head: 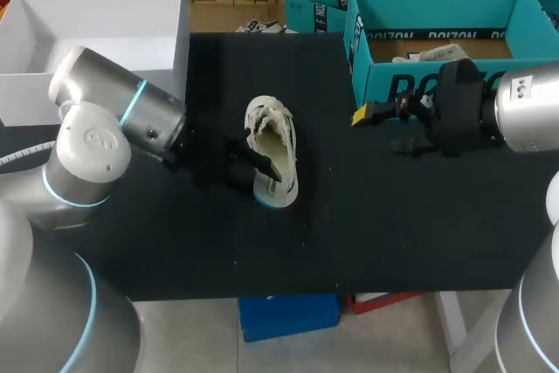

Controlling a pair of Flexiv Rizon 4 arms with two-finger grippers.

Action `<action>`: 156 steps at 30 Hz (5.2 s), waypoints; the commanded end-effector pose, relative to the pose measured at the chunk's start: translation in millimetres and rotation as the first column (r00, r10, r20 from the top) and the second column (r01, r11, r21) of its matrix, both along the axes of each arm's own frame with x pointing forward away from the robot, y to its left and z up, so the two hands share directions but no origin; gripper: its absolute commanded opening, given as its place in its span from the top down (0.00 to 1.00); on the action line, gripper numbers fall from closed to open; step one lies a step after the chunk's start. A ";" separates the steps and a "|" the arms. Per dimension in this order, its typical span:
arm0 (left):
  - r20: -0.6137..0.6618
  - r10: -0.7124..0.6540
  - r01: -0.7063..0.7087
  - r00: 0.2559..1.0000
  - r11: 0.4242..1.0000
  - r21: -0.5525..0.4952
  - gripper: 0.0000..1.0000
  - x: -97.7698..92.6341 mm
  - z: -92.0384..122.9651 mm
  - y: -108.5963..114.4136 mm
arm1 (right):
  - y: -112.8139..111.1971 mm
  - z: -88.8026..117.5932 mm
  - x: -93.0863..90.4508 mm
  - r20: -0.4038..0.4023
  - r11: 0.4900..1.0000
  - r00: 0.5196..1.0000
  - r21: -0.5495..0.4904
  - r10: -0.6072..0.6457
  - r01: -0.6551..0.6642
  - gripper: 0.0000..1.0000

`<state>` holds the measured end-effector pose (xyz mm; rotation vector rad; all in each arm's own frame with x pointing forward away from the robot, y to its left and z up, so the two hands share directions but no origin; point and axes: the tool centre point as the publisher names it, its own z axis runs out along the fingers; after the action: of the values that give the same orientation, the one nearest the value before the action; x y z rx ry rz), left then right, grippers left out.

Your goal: Take the shoe out of the shoebox, open the shoe tongue, remove and reinsert the insole, then place the shoe into the shoebox

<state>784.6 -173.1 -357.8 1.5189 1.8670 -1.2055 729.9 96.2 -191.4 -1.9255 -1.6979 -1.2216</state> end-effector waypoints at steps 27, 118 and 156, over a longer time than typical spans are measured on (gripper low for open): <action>0.115 0.062 -0.083 0.991 0.977 0.195 0.61 76.4 -7.4 32.7 | 0.7 -0.1 -0.1 0.000 1.000 1.000 -0.001 -0.001 0.001 0.00; -0.010 -0.078 0.079 0.997 0.992 0.099 1.00 44.4 8.3 3.8 | 0.7 -0.1 -0.1 0.000 1.000 1.000 -0.001 -0.001 0.001 0.00; 0.064 -0.013 0.007 0.998 0.997 0.083 1.00 56.3 -1.6 4.7 | 0.7 -0.1 -0.1 0.000 1.000 1.000 -0.001 -0.001 0.001 0.00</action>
<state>836.2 -162.6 -359.2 1.5879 1.8860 -1.0926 729.9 96.2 -191.5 -1.9255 -1.6980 -1.2216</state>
